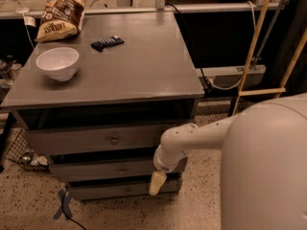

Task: Open middle drawer

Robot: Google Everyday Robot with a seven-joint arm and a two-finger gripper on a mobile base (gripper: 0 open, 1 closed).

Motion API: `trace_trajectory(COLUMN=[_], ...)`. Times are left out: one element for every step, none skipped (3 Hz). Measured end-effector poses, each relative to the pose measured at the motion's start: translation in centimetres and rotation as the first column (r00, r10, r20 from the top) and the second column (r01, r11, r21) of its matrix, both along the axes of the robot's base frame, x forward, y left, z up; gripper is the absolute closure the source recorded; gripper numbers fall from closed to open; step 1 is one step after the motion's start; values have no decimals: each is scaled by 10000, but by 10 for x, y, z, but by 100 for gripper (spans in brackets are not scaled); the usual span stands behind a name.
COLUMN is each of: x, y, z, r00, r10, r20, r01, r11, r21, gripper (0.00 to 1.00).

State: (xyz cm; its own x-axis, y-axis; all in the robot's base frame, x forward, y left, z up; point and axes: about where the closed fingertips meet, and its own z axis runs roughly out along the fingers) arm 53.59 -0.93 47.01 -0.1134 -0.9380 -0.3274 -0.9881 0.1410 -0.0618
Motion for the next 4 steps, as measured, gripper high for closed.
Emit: trace_trajectory(x=[11, 22, 29, 38], y=[5, 8, 8, 8], z=[-16, -36, -49, -56], r00=[9994, 9988, 9987, 9986], r10=[-120, -199, -257, -239], r20=[340, 454, 435, 463], r01=[124, 201, 251, 228], r11=[9998, 9998, 9996, 9995], r21=[-131, -40, 127, 235], gripper=[0, 0, 0, 17])
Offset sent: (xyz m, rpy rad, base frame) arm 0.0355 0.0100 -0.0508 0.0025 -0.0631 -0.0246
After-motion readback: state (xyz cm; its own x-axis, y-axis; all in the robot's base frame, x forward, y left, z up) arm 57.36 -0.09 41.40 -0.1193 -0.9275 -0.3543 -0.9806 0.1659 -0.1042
